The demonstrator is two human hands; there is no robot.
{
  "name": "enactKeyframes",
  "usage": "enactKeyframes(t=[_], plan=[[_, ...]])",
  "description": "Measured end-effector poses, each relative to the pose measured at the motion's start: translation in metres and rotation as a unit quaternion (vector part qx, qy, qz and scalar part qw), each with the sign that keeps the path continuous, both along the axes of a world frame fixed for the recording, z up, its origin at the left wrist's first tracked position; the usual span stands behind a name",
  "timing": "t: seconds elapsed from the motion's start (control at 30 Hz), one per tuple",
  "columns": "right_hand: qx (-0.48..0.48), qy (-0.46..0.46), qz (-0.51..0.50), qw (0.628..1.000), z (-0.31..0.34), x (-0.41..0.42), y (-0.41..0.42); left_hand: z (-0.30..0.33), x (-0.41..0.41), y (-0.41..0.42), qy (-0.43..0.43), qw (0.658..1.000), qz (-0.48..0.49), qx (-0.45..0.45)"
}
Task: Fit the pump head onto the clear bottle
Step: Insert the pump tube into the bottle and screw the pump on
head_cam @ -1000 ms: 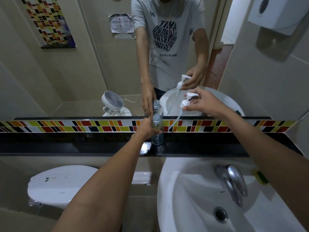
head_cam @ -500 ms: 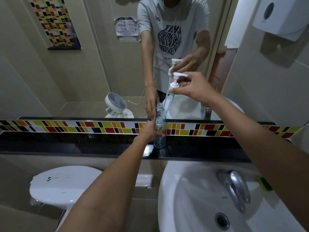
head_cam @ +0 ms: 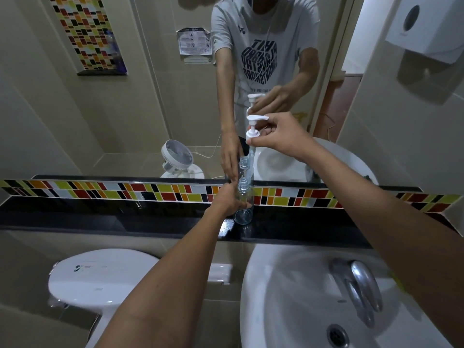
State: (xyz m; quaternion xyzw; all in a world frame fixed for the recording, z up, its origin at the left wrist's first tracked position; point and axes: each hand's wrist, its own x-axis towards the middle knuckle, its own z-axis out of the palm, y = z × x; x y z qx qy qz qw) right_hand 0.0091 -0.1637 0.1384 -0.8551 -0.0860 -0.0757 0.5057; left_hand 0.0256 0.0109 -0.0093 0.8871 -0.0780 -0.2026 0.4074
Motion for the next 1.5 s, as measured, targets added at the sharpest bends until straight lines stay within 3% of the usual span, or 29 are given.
enactKeyframes(t=[0.4, 1.07, 1.5], plan=[[-0.025, -0.049, 0.020, 0.998, 0.019, 0.007, 0.004, 0.003, 0.000, 0.001, 0.016, 1.000, 0.008, -0.016], [-0.042, 0.061, 0.006, 0.997, -0.107, 0.014, 0.011, -0.014, 0.004, 0.004, 0.017, 0.997, 0.031, -0.067], [0.004, 0.066, -0.072, 0.995, -0.140, 0.008, 0.025, -0.018, -0.001, 0.008, 0.008, 0.992, 0.049, -0.119]])
